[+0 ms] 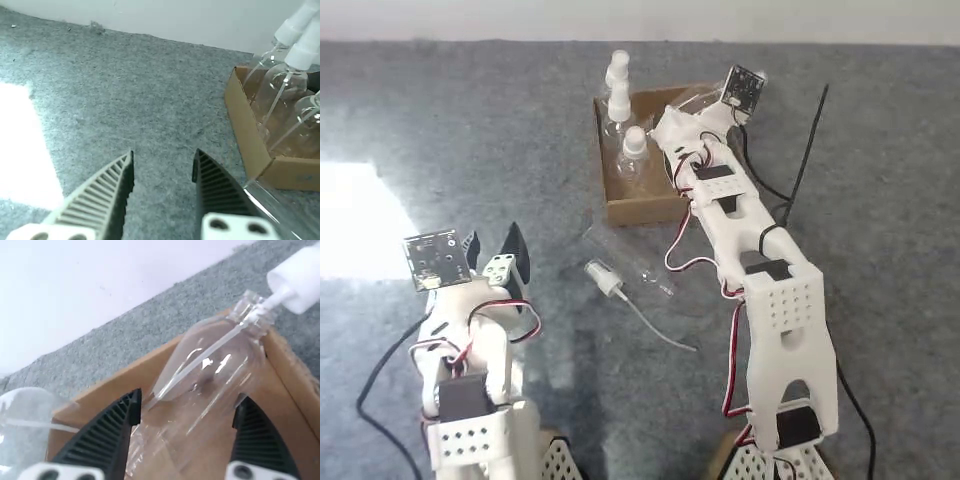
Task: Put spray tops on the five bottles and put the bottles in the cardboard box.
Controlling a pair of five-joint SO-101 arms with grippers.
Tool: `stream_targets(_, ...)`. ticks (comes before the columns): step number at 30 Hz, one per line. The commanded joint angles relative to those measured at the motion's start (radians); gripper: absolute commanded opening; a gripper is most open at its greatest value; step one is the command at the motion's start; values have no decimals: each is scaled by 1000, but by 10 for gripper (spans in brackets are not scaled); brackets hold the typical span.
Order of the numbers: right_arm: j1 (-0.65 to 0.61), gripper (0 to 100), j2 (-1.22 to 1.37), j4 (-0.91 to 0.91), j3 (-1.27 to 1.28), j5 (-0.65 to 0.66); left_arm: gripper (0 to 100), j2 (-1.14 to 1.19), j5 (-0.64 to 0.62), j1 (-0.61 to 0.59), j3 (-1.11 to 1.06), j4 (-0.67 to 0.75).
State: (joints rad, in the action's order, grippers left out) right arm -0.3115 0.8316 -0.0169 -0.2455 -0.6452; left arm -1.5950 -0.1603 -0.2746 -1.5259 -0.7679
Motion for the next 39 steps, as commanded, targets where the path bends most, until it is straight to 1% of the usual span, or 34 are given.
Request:
stream_targets(1,35,226,-1,13,-61,-3,181,-11,8,2,16,-8)
stream_targets(6,38,70,-16,15,-61,5,181,-11,8,2,16,-8)
stream_targets(8,33,48,-21,15,-57,44,181,-11,8,2,16,-8)
stream_targets(19,39,56,-44,15,-51,68,181,-11,8,2,16,-8)
stream_targets(26,39,55,-159,15,55,72,181,-11,8,3,16,-8)
stream_targets(30,50,55,-193,24,92,149,181,-11,8,3,16,-8)
stream_targets(34,53,55,-206,24,95,163,181,-11,8,3,16,-8)
stream_targets(37,51,55,-208,28,94,230,181,-11,8,3,16,-8)
stream_targets(39,51,55,-211,64,100,261,181,-11,8,3,16,-8)
